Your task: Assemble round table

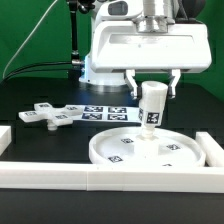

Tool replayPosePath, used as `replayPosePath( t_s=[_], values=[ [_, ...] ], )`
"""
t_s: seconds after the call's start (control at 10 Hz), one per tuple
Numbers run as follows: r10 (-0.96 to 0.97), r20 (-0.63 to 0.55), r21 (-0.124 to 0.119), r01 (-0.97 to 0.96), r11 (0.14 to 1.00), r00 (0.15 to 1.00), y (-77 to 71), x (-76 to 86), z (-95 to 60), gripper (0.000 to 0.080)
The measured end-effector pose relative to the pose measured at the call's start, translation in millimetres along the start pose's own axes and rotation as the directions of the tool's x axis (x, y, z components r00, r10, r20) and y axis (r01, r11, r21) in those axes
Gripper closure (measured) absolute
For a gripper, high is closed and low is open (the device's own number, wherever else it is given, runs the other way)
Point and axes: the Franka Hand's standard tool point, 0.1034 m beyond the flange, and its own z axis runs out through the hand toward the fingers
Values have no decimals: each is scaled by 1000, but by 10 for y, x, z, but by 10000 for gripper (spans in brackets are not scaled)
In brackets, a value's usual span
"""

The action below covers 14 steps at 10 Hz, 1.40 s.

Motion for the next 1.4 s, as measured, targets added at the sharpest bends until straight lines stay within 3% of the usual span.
replayPosePath(
  t_s=[0.7, 0.9, 1.1, 1.4],
  values=[
    [-10, 18, 2, 10, 1000, 1000, 3, -119, 159, 390],
    [-9, -28, -9, 9, 1000, 1000, 20, -91, 182, 390],
    [-9, -25, -8, 9, 1000, 1000, 17, -94, 184, 203],
    [-12, -20, -6, 11, 1000, 1000, 14, -67, 150, 153]
  ],
)
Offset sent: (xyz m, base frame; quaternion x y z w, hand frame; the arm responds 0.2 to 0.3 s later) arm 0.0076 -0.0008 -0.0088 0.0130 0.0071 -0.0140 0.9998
